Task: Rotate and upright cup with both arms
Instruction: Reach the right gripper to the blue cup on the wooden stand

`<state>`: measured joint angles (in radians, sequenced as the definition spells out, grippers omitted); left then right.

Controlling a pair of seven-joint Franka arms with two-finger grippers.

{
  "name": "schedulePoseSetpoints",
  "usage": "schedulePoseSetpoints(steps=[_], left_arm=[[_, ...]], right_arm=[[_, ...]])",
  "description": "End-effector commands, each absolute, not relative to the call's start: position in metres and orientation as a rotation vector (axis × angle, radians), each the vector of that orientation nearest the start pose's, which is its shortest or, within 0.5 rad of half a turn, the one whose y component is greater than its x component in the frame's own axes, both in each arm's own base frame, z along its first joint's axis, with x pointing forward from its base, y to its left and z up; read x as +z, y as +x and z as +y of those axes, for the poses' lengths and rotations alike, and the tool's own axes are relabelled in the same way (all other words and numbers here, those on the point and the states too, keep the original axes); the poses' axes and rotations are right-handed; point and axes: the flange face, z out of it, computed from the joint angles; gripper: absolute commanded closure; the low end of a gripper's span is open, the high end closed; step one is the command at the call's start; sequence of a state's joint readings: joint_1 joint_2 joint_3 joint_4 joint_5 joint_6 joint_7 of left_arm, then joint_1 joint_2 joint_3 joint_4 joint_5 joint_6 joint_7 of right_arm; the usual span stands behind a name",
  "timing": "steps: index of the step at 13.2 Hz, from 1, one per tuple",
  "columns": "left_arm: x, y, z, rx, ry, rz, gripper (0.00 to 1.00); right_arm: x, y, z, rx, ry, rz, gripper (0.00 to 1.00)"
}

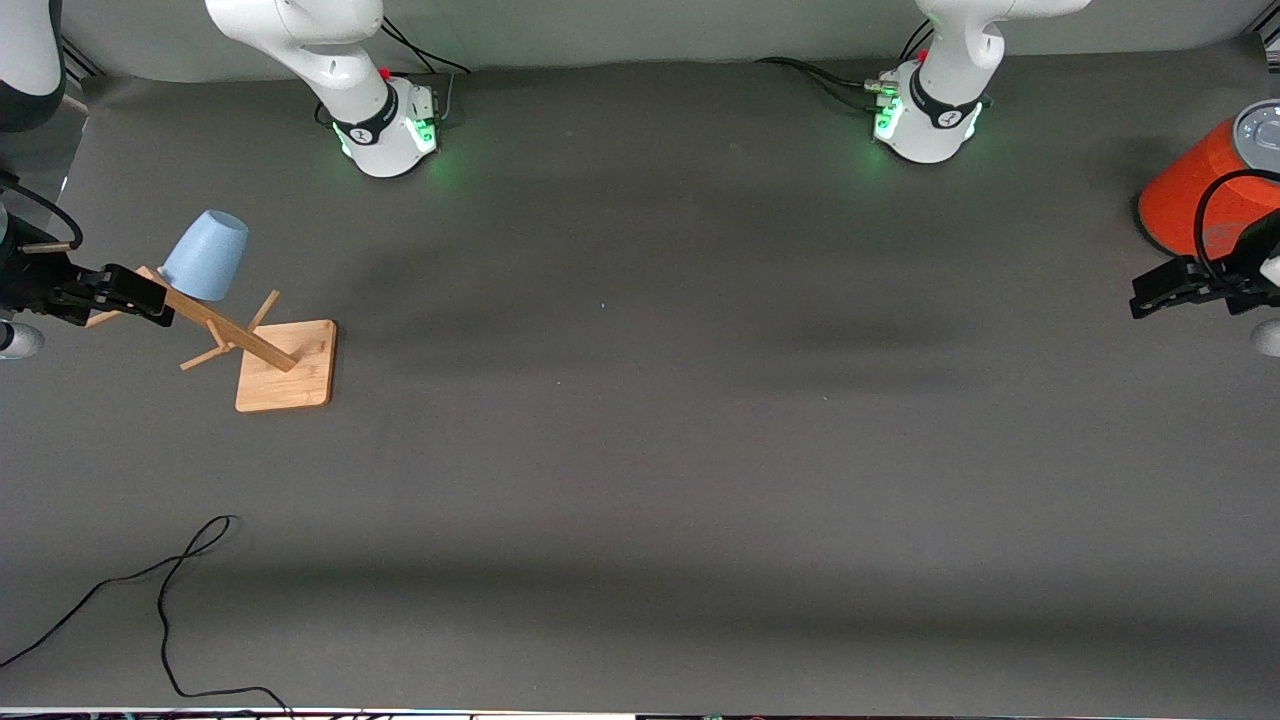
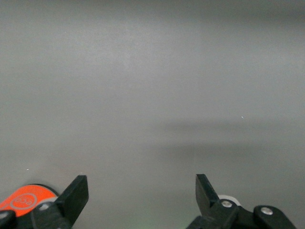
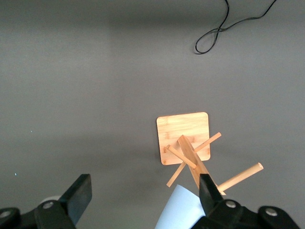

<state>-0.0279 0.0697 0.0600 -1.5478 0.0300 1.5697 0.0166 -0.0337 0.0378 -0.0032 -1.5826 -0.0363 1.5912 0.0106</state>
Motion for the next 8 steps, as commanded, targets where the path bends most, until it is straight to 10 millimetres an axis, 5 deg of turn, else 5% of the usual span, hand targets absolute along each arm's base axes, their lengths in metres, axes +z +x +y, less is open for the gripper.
schedulePoseSetpoints(steps=[1, 8], left_arm=[[0.604, 0.572, 0.021, 0.058, -3.122, -0.009, 0.0], [0.617, 0.575, 0.027, 0.016, -3.11, -0.024, 0.0]], right_arm=[[0.602, 0.567, -0.021, 0.041, -3.153, 0.091, 0.0], [0.605, 0.558, -0.019, 0.039, -3.152, 0.094, 0.0]])
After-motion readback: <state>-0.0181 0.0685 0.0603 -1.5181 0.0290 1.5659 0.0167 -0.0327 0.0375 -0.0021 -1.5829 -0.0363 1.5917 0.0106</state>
